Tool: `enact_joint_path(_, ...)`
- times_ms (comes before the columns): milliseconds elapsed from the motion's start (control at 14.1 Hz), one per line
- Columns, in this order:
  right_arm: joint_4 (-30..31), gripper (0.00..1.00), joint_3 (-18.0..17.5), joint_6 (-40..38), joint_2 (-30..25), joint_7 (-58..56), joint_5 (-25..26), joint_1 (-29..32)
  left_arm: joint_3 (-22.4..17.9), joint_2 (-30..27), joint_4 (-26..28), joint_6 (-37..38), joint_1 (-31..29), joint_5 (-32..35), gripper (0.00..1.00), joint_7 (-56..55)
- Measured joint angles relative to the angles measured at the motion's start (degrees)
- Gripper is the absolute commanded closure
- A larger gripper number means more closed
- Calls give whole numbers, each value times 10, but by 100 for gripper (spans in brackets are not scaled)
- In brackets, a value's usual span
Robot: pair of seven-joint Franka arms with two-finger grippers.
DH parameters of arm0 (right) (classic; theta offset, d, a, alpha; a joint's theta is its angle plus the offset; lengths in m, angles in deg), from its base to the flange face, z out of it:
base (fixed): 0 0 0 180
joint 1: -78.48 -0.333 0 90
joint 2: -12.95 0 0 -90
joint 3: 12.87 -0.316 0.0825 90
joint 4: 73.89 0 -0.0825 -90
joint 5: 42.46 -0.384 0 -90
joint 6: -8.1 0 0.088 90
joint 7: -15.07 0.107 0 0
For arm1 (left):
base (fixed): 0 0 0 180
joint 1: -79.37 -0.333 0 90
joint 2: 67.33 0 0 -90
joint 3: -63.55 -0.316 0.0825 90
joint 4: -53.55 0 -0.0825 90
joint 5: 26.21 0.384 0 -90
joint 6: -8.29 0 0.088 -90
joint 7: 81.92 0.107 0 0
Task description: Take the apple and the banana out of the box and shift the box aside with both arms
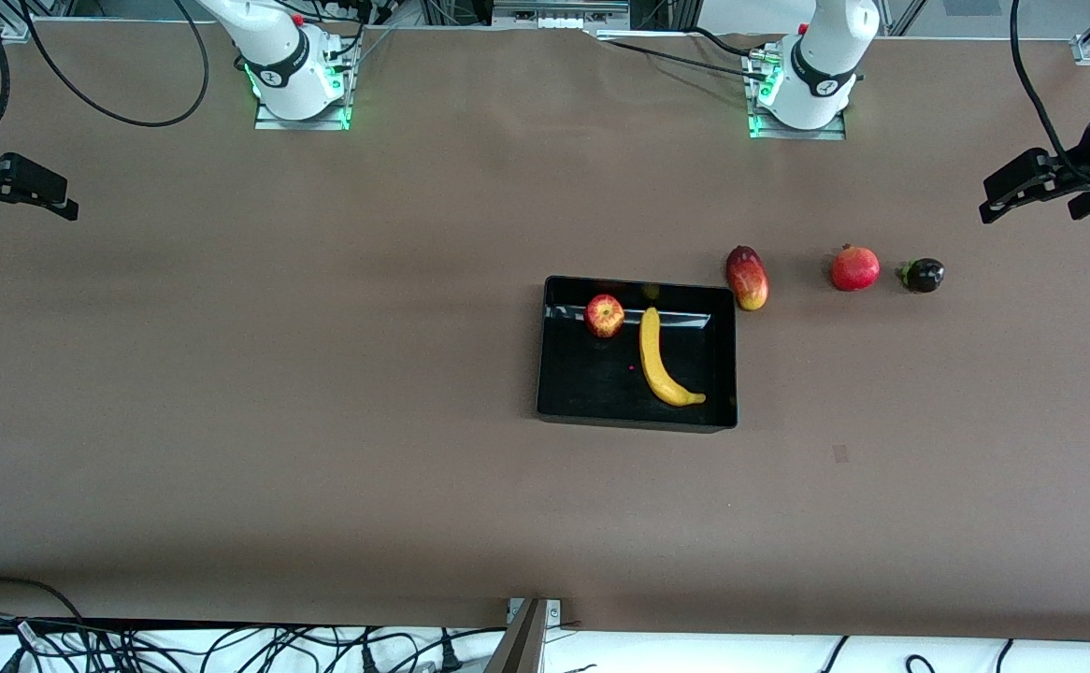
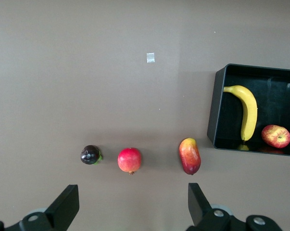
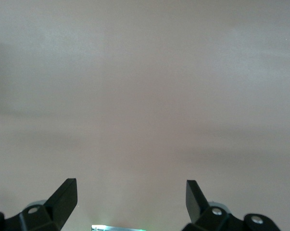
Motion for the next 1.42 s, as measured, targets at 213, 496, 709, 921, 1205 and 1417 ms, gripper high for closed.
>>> enact_joint_path(213,0,0,0,0,0,0,0,0,2,14,14,-40,5,-15,0,-33)
enact_joint_path(496,0,0,0,0,0,0,0,0,7,52,42,-117,28,-15,0,-84)
enact_joint_path(709,0,0,0,0,0,0,0,0,8,88,50,-164,54,-15,0,-142)
enact_joint_path(921,-1,0,0,-1,0,0,0,0,10,135,66,-227,109,-15,0,-212)
enact_joint_path(1205,-1,0,0,-1,0,0,0,0,11,197,68,-268,178,-15,0,-297)
enact_joint_path(1417,-1,0,0,-1,0,0,0,0,10,234,69,-297,210,-15,0,-349)
